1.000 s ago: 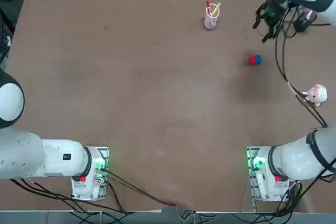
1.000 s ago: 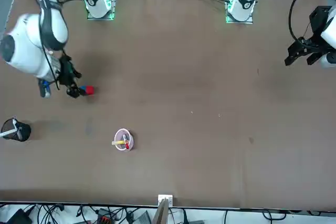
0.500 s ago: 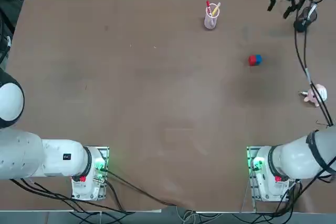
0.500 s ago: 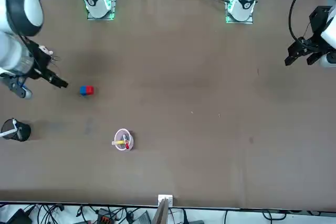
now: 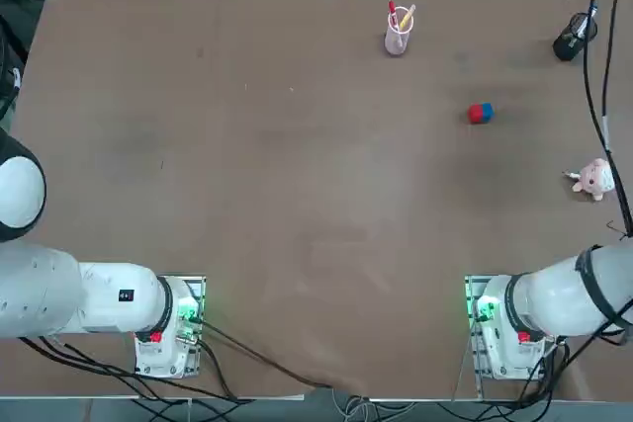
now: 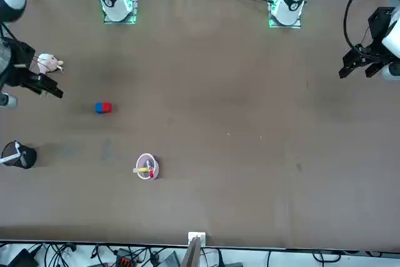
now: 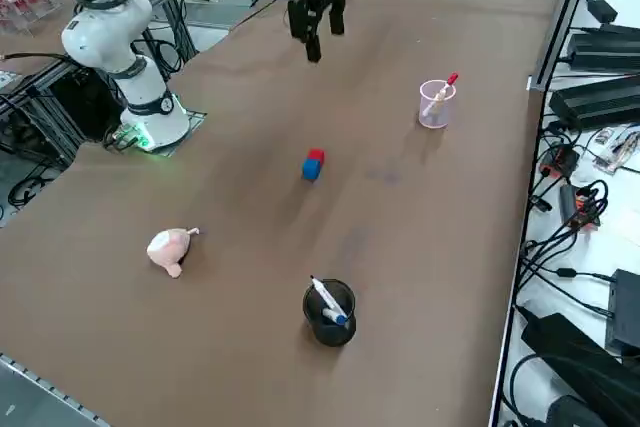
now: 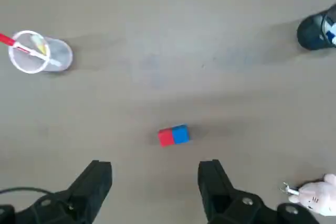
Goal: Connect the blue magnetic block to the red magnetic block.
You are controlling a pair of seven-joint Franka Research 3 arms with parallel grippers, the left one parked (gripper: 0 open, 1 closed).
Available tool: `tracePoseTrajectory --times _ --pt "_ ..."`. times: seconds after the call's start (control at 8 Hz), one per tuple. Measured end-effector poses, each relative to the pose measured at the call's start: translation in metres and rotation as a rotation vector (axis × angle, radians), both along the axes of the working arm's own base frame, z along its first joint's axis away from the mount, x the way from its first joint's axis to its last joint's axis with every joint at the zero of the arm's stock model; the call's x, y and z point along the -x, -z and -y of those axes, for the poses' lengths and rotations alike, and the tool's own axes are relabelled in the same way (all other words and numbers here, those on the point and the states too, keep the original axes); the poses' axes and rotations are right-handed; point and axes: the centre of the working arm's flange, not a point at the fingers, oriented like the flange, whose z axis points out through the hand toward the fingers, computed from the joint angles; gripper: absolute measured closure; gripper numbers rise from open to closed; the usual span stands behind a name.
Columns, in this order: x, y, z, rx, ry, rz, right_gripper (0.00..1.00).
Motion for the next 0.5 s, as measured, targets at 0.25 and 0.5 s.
tracePoseTrajectory --times 0.25,0.5 --pt "0.022 -0.029 -0.025 0.001 -0.082 -0.015 0.0" --pt "0.042 -0.051 -0.018 0.036 -0.171 -0.021 0.0"
